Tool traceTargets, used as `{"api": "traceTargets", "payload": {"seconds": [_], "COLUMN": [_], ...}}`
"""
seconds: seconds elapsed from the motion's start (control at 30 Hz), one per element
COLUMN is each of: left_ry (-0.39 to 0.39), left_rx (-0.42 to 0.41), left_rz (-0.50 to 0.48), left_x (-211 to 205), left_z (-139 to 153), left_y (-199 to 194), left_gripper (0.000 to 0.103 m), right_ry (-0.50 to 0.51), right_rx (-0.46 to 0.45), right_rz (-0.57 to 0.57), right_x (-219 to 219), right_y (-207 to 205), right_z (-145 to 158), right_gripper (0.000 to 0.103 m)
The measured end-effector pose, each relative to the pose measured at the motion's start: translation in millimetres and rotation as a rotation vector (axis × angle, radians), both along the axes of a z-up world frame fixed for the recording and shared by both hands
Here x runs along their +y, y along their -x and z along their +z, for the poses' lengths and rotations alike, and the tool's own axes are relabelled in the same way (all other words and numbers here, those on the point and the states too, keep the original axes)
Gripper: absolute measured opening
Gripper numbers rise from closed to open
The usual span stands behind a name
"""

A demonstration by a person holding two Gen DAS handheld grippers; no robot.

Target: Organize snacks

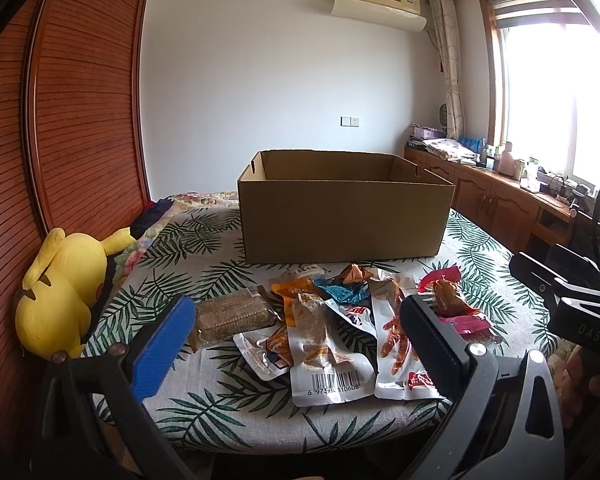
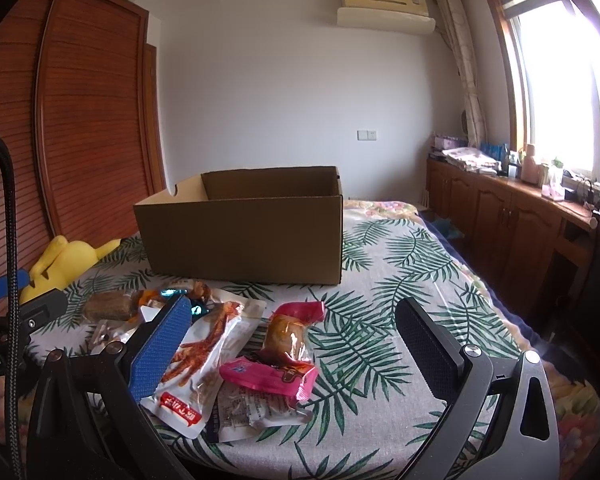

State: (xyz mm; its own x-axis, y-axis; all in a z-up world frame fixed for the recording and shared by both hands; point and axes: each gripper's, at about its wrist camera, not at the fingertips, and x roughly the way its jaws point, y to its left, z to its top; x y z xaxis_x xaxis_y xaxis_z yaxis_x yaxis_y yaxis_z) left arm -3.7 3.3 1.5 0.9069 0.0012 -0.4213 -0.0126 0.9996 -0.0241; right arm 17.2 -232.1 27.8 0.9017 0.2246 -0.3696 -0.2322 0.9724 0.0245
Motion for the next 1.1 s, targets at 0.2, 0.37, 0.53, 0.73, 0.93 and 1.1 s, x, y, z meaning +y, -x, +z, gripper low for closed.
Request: {"api": "traceTargets", "payload": {"seconds": [0.2,0.37,0.53,0.73,0.93,1.1], "left_ry": [0.0,0.001,0.0,0.001,0.003,0.004], "left_rx": [0.0,0.0,0.0,-0.002,-0.002,0.007], "left_rz": [0.0,0.001,0.0,0.0,-0.001,-0.002], "left_x": [-0.4,-0.2,-0.1,-0.4,-0.4,-0.8], "left_z": [0.1,0.3,0.3,2.8,3.7,4.9], "left_y": [-0.3,-0.4,-0.4,0.0,0.1,-1.3], "left_gripper": [0.103,0.103,0.103,0.103,0.103,0.103], "right_ry": [0.001,0.001,0.001,0.0,0.002,0.001], "right_rx": [0.001,0.001,0.002,0.0,0.0,0.003], "right_rz": [0.0,0.0,0.001,0.001,0.001,0.002], "right_x": [0.1,0.1,-0.2,-0.2,0.3,-0.5], "right_y": [-0.3,0.1,-0.2,0.3,-0.2,-0.2], "right_z": [0.2,0.5,0.4,0.5,1.3,0.4], "right_gripper": [0.103,0.103,0.103,0.103,0.103,0.103]}}
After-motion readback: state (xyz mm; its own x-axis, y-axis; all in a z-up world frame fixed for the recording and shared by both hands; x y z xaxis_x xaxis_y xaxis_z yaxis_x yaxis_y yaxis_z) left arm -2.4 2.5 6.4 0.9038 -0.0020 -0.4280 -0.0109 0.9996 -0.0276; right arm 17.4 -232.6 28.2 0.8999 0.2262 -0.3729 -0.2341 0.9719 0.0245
